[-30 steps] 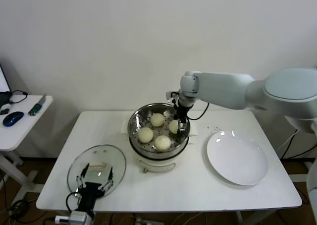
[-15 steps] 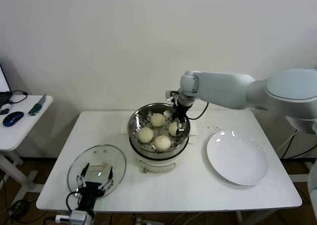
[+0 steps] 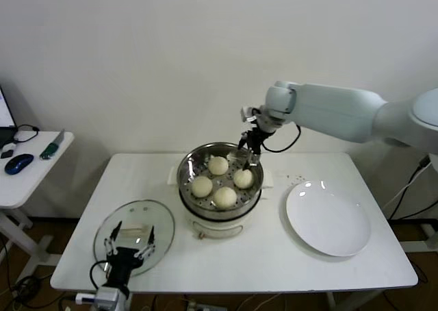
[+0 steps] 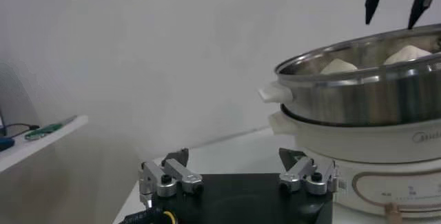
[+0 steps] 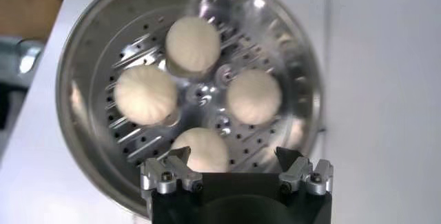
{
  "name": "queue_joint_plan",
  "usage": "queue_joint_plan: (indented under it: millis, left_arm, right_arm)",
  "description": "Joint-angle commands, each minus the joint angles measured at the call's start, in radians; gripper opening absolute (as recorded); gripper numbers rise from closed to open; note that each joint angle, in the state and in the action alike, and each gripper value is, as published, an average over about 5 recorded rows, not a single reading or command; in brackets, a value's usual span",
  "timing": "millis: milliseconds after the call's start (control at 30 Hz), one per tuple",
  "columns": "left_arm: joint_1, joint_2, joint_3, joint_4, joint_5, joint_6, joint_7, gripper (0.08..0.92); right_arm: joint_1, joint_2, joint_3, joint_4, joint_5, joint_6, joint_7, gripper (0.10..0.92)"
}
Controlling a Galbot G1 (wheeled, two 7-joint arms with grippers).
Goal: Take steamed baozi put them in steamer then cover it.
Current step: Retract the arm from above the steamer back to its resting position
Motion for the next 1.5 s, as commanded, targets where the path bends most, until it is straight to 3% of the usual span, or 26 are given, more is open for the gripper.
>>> queue_joint_plan:
  millis: [33,267,533,700,900,1267,1500]
  left_arm:
    - [-0.023,-0.004,0.005,0.000,0.034,-0.022,-0.043,0.823]
    - [-0.040,-0.006,0.001,-0.002,0.135,-0.009,-0.053,0.823]
    - [-0.068,0.000,0.000,-0.008,0.430,0.101,-0.079,0.823]
    - [-0.066,0.017,-0.010,-0.030,0.666,0.207,-0.042,0.823]
    - [-0.046,0.072,-0.008,-0.049,0.878,0.254,0.023,0.823]
    - [-0.027,0.149,0.070,0.017,1.168,0.358,0.106,0.823]
    - [-0.103,0.178,0.141,0.138,1.174,0.382,0.076,0.823]
  right_arm:
    - [-0.158,-0.407,0.268,0.218,0.049,0.226,0.367,0.823]
    - [-0.536,-0.607,0.653,0.342,0.016,0.289,0.509,0.823]
    - [-1.120,-0.676,1.237,0.422,-0.069,0.279,0.598,0.823]
    - [-1.481,-0.605,1.681,0.501,-0.105,0.195,0.656,0.823]
    - [-1.737,-0.451,1.988,0.541,-0.166,0.166,0.686,0.823]
    - [-1.976,-0.256,2.223,0.590,-0.266,0.155,0.669,0.823]
    - [-2.024,-0.192,2.254,0.575,-0.306,0.175,0.660,0.823]
